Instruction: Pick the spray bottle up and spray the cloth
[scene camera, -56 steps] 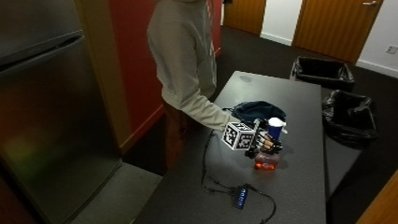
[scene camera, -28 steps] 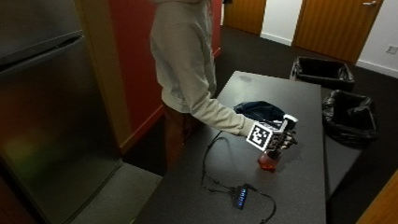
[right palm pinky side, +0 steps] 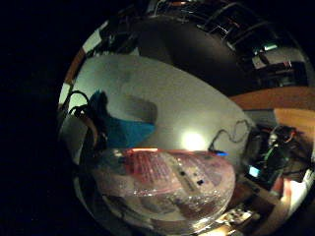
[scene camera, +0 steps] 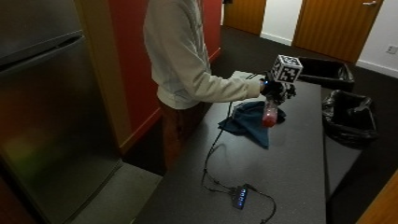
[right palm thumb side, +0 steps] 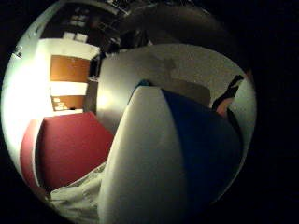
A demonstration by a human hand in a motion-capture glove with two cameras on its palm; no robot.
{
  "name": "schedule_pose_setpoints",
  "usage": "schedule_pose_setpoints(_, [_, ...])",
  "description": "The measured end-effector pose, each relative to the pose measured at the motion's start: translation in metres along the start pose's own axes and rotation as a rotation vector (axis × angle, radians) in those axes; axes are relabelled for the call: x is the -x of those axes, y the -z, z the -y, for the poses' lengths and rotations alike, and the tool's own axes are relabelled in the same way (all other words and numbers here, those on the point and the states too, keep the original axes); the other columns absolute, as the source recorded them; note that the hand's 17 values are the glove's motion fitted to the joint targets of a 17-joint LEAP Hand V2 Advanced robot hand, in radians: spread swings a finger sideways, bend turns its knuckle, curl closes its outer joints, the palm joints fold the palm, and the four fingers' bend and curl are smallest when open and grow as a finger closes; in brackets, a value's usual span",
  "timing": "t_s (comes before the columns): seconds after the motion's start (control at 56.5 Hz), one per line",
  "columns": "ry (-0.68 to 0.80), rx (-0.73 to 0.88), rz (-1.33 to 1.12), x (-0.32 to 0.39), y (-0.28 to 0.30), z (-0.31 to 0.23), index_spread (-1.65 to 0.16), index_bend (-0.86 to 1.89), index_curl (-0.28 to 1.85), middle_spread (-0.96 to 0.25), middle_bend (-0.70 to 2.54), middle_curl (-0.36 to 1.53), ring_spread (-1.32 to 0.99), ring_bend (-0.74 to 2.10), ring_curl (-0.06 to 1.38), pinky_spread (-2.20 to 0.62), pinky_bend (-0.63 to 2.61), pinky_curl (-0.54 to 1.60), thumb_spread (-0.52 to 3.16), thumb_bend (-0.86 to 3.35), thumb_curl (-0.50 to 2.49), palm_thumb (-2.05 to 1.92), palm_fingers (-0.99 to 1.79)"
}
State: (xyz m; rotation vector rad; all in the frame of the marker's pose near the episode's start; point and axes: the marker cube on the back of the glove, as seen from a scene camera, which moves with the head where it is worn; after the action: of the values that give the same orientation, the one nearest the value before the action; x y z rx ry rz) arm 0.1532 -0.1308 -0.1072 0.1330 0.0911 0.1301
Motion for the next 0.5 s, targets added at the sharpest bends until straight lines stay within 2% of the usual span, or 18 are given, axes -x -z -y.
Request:
schedule_pose_setpoints(0.195, [0.031,0.091,-0.199,0.067,-0.009,-0.014,-0.20,0.41,0.54,-0.16,0.60,0.52,-0.21,0.59,0.46,-0.27,0.31,0.38,-0.04,-0.03,0.70,1.04,1.38])
schedule_pose_setpoints(0.319, [0.064,0.121,-0.289,0.080,-0.026,-0.026,-0.20,0.41,0.54,-0.16,0.60,0.52,-0.21,0.60,0.46,-0.27,0.32,0.38,-0.05,-0.03,0.70,1.04,1.38])
schedule_pose_setpoints(0.496, [0.006,0.152,-0.349,0.102,-0.064,-0.034,-0.20,0.42,0.54,-0.15,0.61,0.52,-0.21,0.60,0.47,-0.27,0.32,0.38,-0.06,-0.03,0.71,1.04,1.38])
